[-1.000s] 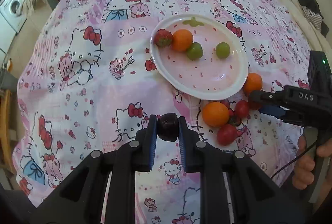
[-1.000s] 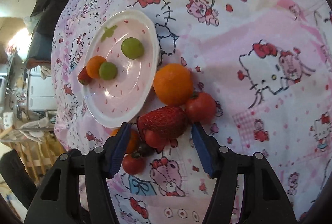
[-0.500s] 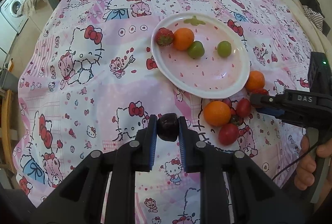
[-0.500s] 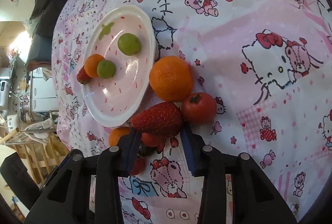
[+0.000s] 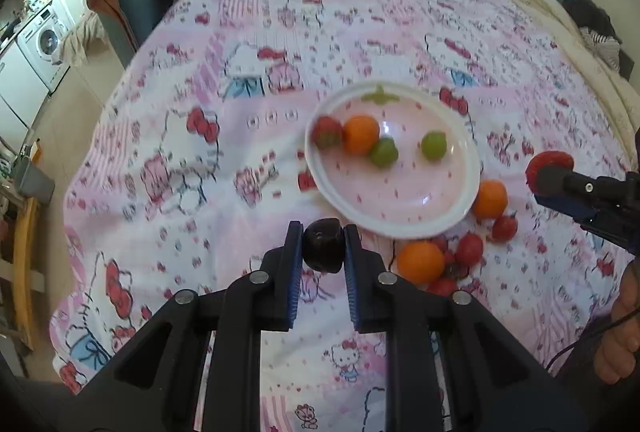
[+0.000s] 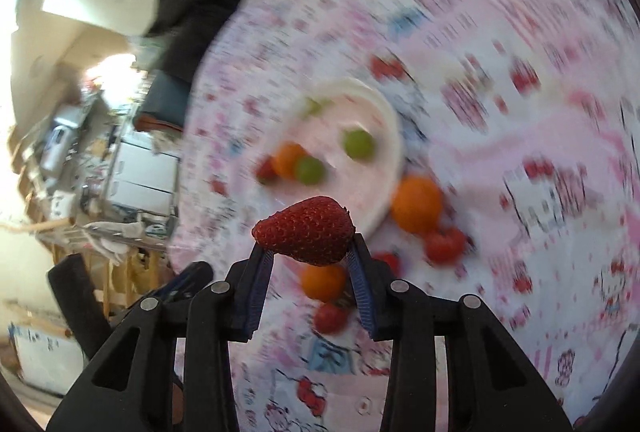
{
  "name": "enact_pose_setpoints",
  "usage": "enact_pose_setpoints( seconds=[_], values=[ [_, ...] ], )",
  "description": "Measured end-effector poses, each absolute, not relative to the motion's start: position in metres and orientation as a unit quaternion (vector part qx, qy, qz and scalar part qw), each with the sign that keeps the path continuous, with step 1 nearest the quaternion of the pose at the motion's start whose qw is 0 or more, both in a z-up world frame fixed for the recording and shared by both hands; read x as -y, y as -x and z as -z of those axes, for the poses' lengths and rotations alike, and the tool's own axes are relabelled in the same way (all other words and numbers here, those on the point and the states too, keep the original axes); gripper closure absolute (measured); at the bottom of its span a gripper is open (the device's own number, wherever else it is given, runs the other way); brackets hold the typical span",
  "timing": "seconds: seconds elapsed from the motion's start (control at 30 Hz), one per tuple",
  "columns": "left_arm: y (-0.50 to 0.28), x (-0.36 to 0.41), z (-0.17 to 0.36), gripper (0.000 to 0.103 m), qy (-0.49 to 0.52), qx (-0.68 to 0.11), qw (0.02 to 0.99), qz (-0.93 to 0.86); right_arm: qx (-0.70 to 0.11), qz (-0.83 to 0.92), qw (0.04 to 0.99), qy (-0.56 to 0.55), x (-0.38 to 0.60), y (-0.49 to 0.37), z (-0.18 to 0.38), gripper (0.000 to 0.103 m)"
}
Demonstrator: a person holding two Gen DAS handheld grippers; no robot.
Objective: Organize fruits
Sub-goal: 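Carry the plum and strawberry onto the plate and open both tools to release them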
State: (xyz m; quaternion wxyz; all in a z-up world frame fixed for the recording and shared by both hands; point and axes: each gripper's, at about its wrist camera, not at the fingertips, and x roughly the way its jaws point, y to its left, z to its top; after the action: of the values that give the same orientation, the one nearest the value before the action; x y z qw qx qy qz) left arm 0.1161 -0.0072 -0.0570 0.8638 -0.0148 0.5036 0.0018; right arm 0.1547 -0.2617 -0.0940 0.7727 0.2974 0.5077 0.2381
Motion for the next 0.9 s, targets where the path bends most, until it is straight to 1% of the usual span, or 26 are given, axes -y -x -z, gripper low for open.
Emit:
enact_pose_setpoints(
  seconds=[0.23, 0.37, 0.57, 0.67, 0.9],
  values=[
    [-0.142, -0.001, 0.026, 0.087, 0.010, -0.459, 0.888, -0.016, -0.438, -0.259, 0.835, -0.208, 0.240, -0.160, 0.050, 0.063],
    [-0.159, 0.004, 0.025, 0.087, -0.005, -0.459, 0.889, -0.011, -0.428, -0.260, 0.847, -0.177, 0.233, -0.169, 0.042, 0.063],
    [-0.185, 0.013, 0.035, 0.087, -0.022, -0.468, 0.884, -0.006, -0.435, -0.252, 0.847, -0.173, 0.232, -0.195, 0.048, 0.063],
    [-0.198, 0.015, 0.047, 0.087, -0.022, -0.479, 0.878, -0.007, -0.444, -0.246, 0.843, -0.179, 0.232, -0.213, 0.057, 0.063],
    [-0.227, 0.018, 0.079, 0.087, -0.012, -0.499, 0.866, 0.010, -0.468, -0.237, 0.837, -0.155, 0.223, -0.246, 0.080, 0.063]
  ],
)
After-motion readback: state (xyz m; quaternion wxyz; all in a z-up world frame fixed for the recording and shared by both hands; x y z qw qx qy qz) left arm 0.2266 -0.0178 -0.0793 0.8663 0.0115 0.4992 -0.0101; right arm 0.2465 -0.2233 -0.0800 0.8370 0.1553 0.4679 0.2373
